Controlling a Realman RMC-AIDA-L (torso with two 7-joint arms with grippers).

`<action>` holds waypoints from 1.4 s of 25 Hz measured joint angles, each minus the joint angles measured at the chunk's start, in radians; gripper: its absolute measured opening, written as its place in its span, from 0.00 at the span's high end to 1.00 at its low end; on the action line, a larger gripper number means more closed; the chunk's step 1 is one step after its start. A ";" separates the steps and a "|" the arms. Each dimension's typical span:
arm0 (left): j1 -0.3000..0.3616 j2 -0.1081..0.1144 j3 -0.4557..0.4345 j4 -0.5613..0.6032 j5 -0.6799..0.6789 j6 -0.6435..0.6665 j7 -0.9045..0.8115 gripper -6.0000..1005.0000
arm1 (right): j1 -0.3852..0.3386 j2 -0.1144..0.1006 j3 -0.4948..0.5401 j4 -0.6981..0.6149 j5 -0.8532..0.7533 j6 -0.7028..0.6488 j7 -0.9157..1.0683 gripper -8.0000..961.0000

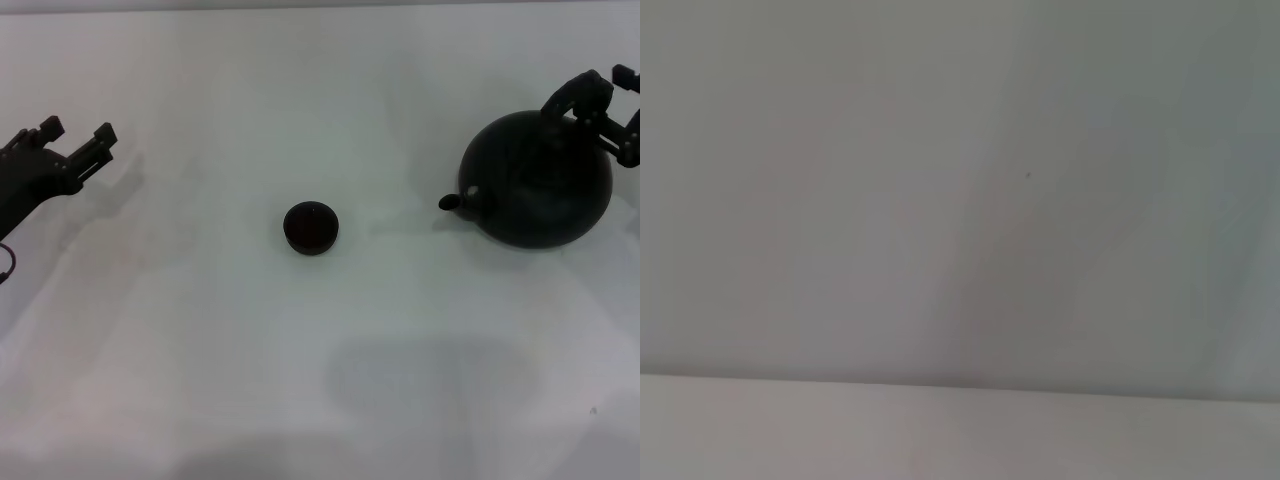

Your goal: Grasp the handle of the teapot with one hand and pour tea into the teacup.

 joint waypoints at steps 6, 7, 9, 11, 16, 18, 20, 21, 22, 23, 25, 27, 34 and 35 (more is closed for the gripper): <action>0.000 0.000 -0.001 0.000 0.000 -0.004 0.000 0.20 | -0.006 -0.001 0.022 0.013 0.002 0.054 0.037 0.38; 0.000 0.000 -0.001 0.000 0.000 -0.004 0.000 0.20 | -0.008 -0.001 0.022 0.014 0.002 0.064 0.041 0.34; 0.000 0.000 -0.003 0.000 0.000 -0.005 0.000 0.20 | -0.018 -0.001 0.022 0.013 0.002 0.081 0.050 0.25; 0.000 0.001 -0.004 0.001 -0.001 -0.005 0.000 0.20 | -0.029 0.001 0.039 0.012 0.002 0.102 0.058 0.20; -0.006 0.004 -0.005 0.010 -0.003 0.001 0.001 0.20 | -0.049 0.003 0.170 0.060 0.002 0.169 0.050 0.17; -0.010 0.005 -0.006 0.016 -0.006 0.001 0.008 0.20 | -0.052 0.000 0.235 0.097 0.001 0.181 0.036 0.17; -0.011 0.005 -0.006 0.026 -0.019 -0.001 0.024 0.20 | -0.055 0.000 0.300 0.137 0.001 0.194 0.014 0.17; -0.011 0.005 -0.006 0.030 -0.037 -0.003 0.041 0.20 | -0.056 0.002 0.339 0.159 0.001 0.208 -0.002 0.18; -0.011 0.005 -0.006 0.033 -0.059 -0.003 0.062 0.20 | -0.056 0.003 0.369 0.176 0.002 0.221 -0.014 0.18; -0.011 0.005 -0.006 0.035 -0.085 -0.004 0.085 0.20 | -0.054 0.005 0.414 0.210 0.011 0.251 -0.034 0.18; -0.011 0.005 -0.006 0.036 -0.149 -0.004 0.134 0.20 | -0.044 0.007 0.477 0.274 0.041 0.306 -0.069 0.18; -0.014 0.006 -0.006 0.037 -0.242 -0.004 0.191 0.20 | -0.031 0.006 0.510 0.335 0.080 0.345 -0.118 0.18; -0.045 0.022 -0.006 0.042 -0.434 0.002 0.319 0.20 | 0.031 0.010 0.537 0.536 0.248 0.417 -0.336 0.18; -0.054 0.032 -0.003 0.036 -0.432 0.004 0.323 0.20 | 0.031 0.010 0.537 0.536 0.248 0.417 -0.336 0.18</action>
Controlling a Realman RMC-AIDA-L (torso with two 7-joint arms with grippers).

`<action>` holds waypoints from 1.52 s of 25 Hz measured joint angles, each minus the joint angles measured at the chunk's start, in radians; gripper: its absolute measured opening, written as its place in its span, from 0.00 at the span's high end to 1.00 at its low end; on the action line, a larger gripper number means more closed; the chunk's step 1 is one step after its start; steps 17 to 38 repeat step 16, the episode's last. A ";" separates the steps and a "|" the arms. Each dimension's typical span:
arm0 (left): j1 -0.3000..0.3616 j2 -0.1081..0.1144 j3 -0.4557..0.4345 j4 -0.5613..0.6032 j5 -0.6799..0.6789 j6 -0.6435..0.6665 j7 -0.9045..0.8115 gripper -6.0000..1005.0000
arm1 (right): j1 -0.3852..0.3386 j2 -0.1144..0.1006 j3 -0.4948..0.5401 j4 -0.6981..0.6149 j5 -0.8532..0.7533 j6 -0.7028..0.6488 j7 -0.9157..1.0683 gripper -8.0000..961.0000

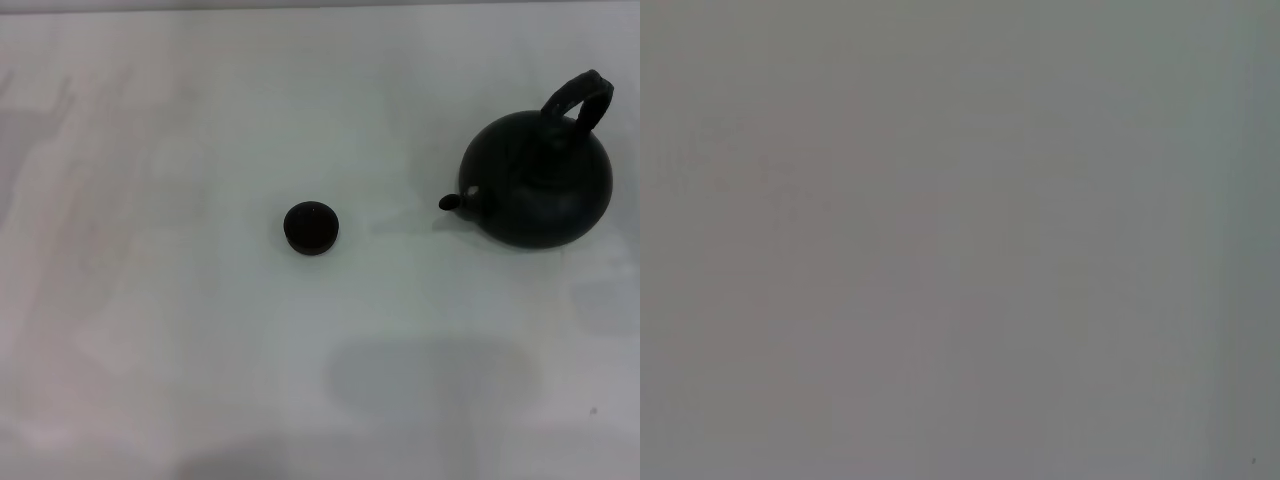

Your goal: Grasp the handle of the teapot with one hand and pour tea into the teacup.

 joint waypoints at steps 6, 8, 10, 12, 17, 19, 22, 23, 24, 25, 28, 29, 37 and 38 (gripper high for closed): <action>-0.040 0.039 0.029 -0.027 0.006 0.012 -0.004 0.20 | 0.016 0.002 0.006 0.052 0.029 0.011 -0.115 0.18; -0.040 0.036 0.029 -0.024 0.006 0.012 -0.004 0.20 | 0.021 0.003 0.006 0.060 0.044 0.010 -0.140 0.18; -0.035 0.027 0.026 -0.024 0.005 0.012 0.002 0.20 | 0.027 0.002 0.007 0.065 0.063 0.002 -0.161 0.18; -0.027 0.009 0.007 -0.026 0.000 0.013 0.025 0.20 | 0.035 0.000 0.009 0.063 0.083 -0.014 -0.181 0.18; -0.013 -0.034 -0.094 -0.043 -0.006 0.000 0.119 0.20 | 0.055 -0.007 0.045 0.052 0.096 -0.060 -0.204 0.18; -0.013 -0.034 -0.094 -0.043 -0.006 0.000 0.119 0.20 | 0.055 -0.007 0.045 0.052 0.096 -0.060 -0.204 0.18; -0.013 -0.034 -0.094 -0.043 -0.006 0.000 0.119 0.20 | 0.055 -0.007 0.045 0.052 0.096 -0.060 -0.204 0.18; -0.013 -0.034 -0.094 -0.043 -0.006 0.000 0.119 0.20 | 0.055 -0.007 0.045 0.052 0.096 -0.060 -0.204 0.18; -0.013 -0.034 -0.094 -0.043 -0.006 0.000 0.119 0.20 | 0.055 -0.007 0.045 0.052 0.096 -0.060 -0.204 0.18; -0.013 -0.034 -0.094 -0.043 -0.006 0.000 0.119 0.20 | 0.055 -0.007 0.045 0.052 0.096 -0.060 -0.204 0.18; -0.013 -0.034 -0.094 -0.043 -0.006 0.000 0.119 0.20 | 0.055 -0.007 0.045 0.052 0.096 -0.060 -0.204 0.18; -0.013 -0.034 -0.094 -0.043 -0.006 0.000 0.119 0.20 | 0.055 -0.007 0.045 0.052 0.096 -0.060 -0.204 0.18; -0.013 -0.034 -0.094 -0.043 -0.006 0.000 0.119 0.20 | 0.055 -0.007 0.045 0.052 0.096 -0.060 -0.204 0.18; -0.013 -0.034 -0.094 -0.043 -0.006 0.000 0.119 0.20 | 0.055 -0.007 0.045 0.052 0.096 -0.060 -0.204 0.18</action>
